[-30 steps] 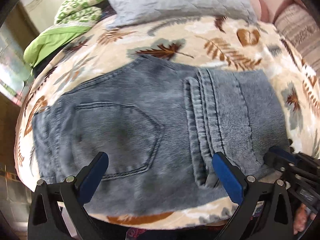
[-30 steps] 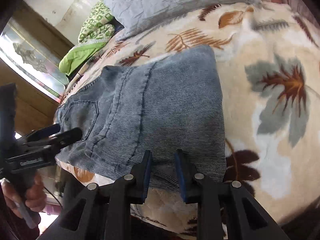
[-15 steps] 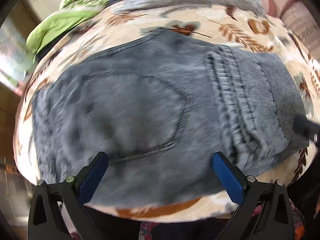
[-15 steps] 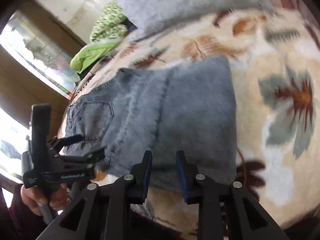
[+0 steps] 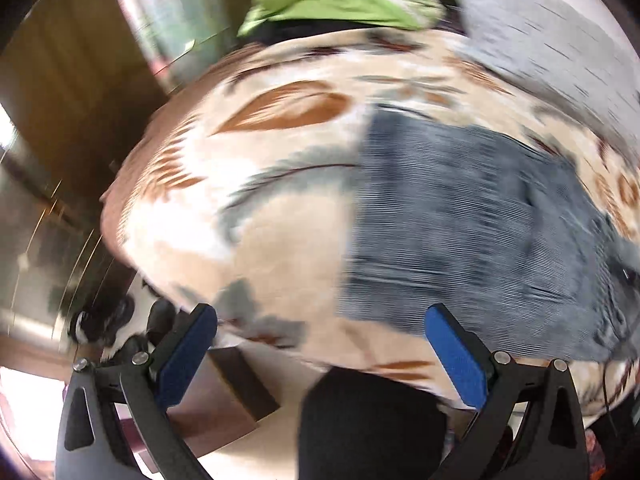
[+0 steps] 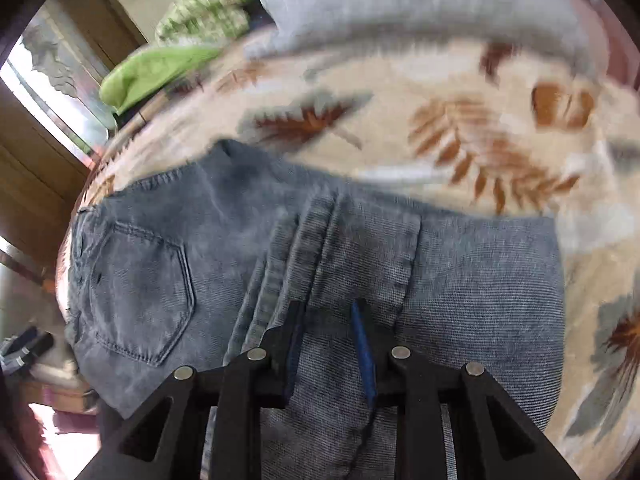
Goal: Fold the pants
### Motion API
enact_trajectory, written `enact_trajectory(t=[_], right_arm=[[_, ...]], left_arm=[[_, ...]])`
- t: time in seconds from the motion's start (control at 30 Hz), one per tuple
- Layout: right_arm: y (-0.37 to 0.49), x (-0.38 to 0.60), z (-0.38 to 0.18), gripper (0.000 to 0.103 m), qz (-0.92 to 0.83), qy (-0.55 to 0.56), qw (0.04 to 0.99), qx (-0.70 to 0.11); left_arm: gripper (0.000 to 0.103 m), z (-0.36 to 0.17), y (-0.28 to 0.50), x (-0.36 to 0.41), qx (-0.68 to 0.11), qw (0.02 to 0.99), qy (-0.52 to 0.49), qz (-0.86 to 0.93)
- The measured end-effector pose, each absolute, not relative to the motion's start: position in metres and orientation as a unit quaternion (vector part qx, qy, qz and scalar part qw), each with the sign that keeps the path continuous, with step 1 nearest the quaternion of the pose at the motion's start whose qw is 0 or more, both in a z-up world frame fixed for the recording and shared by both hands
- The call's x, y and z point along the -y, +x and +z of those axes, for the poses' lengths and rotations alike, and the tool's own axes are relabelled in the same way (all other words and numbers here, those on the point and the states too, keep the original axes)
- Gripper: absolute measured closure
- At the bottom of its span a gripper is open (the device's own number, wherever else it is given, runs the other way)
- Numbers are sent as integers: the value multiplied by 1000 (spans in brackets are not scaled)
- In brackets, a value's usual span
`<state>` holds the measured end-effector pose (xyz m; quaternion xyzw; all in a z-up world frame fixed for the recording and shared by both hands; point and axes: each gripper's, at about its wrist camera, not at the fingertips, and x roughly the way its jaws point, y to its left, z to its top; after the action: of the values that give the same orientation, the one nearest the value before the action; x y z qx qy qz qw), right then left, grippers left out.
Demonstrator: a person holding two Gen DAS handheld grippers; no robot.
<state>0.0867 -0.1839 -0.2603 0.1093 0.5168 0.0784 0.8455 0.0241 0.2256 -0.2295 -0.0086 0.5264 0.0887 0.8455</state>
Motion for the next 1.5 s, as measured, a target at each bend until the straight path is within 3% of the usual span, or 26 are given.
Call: enact_trajectory(t=[0.2,0.4,0.6,0.73,1.13,1.2,1.37,1.5], right_arm=[[45,183,-247,75,117,124,853,-493],[-1,168,-254,74,125,64,864,-484],[-7,190,-268,74,135,146,861,-468],[-10,189,-270,73,143,137,868,-455],[-11,190,-271,73,155,133,875,-438],[-12,189,-272,73,158,127,878,-434],[-11,194,-276,73,168,150,876,-426],[-10,199,-279,73,174,172,873,-423]], left_arm=[[0,-239,25,-259,-528,843,-61,86],[0,-250,42,-255,-520,847,-101,45],[0,-258,69,-234,-514,851,-107,-3],[2,-264,92,-228,-514,852,-104,-15],[33,-272,124,-216,-520,842,-120,-84],[42,-272,130,-212,-521,840,-121,-93],[41,-271,141,-201,-526,832,-129,-119],[26,-274,155,-199,-532,824,-140,-135]])
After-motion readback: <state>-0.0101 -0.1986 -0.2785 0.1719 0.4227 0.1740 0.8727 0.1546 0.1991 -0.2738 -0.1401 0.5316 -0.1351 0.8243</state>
